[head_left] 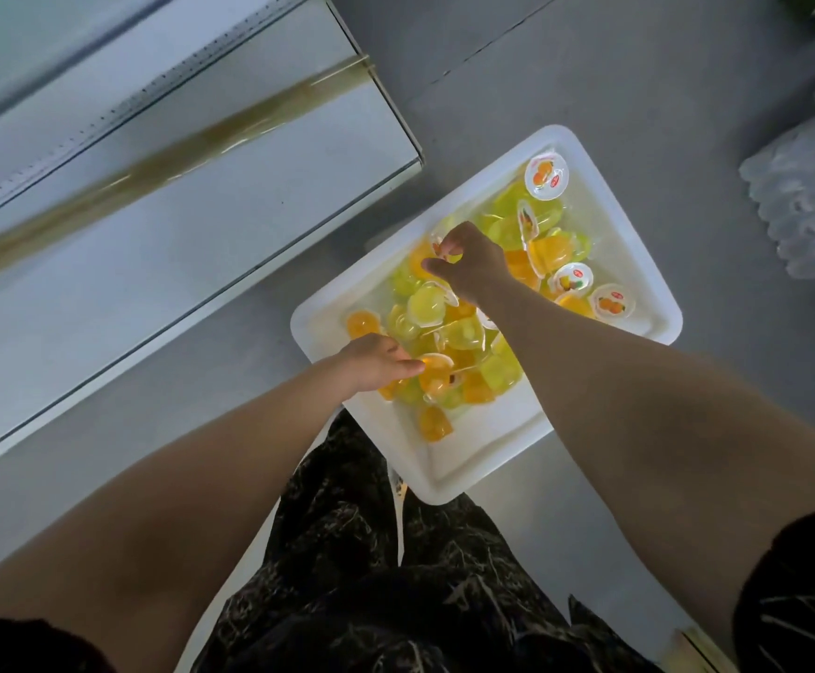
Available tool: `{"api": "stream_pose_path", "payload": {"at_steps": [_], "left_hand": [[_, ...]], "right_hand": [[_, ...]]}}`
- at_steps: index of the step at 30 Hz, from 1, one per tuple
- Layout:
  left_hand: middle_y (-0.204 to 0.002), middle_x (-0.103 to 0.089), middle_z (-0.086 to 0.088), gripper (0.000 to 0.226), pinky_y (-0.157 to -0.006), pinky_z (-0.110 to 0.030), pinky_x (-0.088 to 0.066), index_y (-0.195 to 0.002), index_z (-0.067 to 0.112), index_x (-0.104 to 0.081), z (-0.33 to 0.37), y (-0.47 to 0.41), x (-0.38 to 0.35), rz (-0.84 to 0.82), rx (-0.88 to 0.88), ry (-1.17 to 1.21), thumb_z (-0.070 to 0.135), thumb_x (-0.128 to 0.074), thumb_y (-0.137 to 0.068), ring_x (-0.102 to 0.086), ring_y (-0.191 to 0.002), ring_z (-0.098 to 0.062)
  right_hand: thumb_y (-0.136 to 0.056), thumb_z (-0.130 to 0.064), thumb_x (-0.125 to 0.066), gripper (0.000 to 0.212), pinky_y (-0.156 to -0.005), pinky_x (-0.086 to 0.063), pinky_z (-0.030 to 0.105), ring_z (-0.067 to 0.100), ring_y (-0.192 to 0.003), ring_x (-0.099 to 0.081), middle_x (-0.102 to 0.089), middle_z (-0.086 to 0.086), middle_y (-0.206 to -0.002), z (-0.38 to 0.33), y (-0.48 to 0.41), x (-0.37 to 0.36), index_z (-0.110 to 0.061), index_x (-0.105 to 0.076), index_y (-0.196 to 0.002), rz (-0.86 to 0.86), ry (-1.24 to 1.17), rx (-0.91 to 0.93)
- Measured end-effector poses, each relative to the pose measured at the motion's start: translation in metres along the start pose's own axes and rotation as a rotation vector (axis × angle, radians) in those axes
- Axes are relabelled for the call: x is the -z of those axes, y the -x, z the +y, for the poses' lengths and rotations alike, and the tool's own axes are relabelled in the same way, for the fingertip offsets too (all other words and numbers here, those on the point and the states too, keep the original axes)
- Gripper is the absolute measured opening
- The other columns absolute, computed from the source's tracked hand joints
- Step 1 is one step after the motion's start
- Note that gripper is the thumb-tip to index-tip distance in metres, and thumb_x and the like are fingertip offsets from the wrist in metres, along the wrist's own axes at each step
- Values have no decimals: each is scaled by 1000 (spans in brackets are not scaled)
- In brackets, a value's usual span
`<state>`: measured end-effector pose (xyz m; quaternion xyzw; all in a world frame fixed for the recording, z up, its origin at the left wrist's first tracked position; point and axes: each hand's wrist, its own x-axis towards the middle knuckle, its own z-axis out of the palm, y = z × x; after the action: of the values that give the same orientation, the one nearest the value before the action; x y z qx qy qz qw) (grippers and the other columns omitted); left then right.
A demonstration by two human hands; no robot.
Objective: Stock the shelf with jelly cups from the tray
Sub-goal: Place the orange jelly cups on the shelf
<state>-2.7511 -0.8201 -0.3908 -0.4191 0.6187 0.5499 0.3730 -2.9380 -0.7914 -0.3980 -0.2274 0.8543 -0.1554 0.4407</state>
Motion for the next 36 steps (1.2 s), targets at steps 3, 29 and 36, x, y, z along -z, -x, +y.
{"api": "stream_pose_path", "payload": {"at_steps": [3, 29, 36], "left_hand": [[-122, -65, -9, 56, -97, -39, -52, -129, 14, -59, -2, -5, -19, -4, 45, 171, 48, -68, -86, -65, -107, -25], [-139, -53, -12, 96, -97, -38, -46, -148, 15, -29, 35, -24, -93, 442, 302, 232, 51, -79, -74, -51, -129, -33], [-117, -61, -4, 60, -69, -36, -62, -123, 26, -58, 21, -4, -82, 405, 162, 571, 40, -84, -70, -71, -82, -26]], "right_hand": [[-69, -57, -79, 58, -91, -52, 46, 25, -112, -55, -64, -3, -110, 0, 3, -2, -27, -53, -112, -26, -67, -49], [-54, -49, -88, 73, -81, -59, 46, 23, -95, -68, -67, 2, -105, 66, 48, 48, -18, -58, -113, 41, -488, -44], [-64, -39, -89, 61, -82, -59, 45, 21, -92, -69, -69, -1, -104, 71, 80, 67, -19, -58, -113, 53, -478, -22]]}}
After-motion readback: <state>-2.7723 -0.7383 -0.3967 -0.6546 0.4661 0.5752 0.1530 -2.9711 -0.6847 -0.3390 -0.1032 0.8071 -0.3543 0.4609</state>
